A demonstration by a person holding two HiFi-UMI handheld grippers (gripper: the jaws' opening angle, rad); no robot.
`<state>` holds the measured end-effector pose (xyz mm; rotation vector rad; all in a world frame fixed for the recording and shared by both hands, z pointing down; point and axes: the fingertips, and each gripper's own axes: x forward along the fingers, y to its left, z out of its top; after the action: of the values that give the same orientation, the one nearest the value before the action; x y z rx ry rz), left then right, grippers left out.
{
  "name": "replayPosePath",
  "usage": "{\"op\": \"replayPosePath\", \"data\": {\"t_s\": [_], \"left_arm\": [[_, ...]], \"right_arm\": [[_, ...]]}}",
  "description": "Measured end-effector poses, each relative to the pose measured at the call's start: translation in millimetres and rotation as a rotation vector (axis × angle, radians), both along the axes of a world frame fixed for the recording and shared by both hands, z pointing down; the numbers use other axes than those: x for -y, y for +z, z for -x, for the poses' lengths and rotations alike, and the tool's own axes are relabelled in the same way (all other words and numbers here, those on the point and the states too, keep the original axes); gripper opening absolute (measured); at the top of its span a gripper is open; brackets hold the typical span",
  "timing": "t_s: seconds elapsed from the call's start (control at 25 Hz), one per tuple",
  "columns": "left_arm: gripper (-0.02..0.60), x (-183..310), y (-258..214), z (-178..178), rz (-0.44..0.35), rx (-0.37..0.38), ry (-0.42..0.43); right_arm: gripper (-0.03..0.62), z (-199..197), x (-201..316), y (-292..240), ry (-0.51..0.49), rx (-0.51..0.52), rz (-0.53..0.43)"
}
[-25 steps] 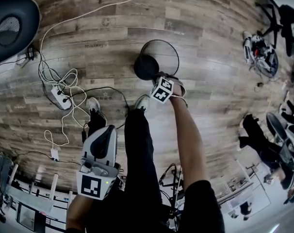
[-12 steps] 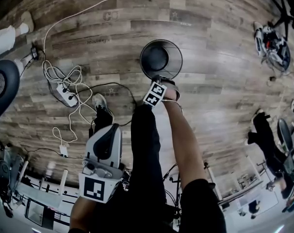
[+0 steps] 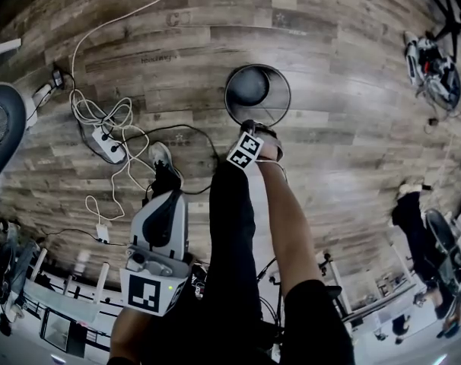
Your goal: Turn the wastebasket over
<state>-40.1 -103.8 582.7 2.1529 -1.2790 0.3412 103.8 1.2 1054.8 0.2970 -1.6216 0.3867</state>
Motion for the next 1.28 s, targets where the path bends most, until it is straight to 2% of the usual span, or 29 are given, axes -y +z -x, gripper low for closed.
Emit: {"op": "replayPosePath", "data": {"t_s": [0.12,0.28,0.48,0.72,0.84,0.96,1.08,1.28], "left_arm": [[0.034,-2,-5,3,-0.005,0.000,-0.003],[0.034,-4,-18,4,-0.044,-0.004,-0.001],[0.034,-4,-54,-8,-0.076,0.021,0.020],[0.034,0,-123,-32,-0.125,0.036,0.024],[0.034,-2,-158,-45,-0.148,0.035,0.014],[0.034,4,-192,-61,-0.194,0.031,0.003],[0.034,9,-225,-80,-0.252,0.023,-0.001],[0.034,-21,-263,-98,-0.266,0.042,0.046]], "right_arm": [[0.078,2,-3,-9,0.015,0.011,-0.016],[0.077,4,2,-36,0.071,0.035,-0.067],[0.053,1,5,-101,0.284,0.115,-0.097],[0.038,-15,2,-207,0.567,0.206,-0.105],[0.035,-25,6,-265,0.684,0.268,-0.140],[0.034,-43,35,-327,0.783,0.349,-0.218],[0.035,-67,73,-404,0.818,0.423,-0.339],[0.035,-81,64,-526,0.944,0.593,-0.460]]}}
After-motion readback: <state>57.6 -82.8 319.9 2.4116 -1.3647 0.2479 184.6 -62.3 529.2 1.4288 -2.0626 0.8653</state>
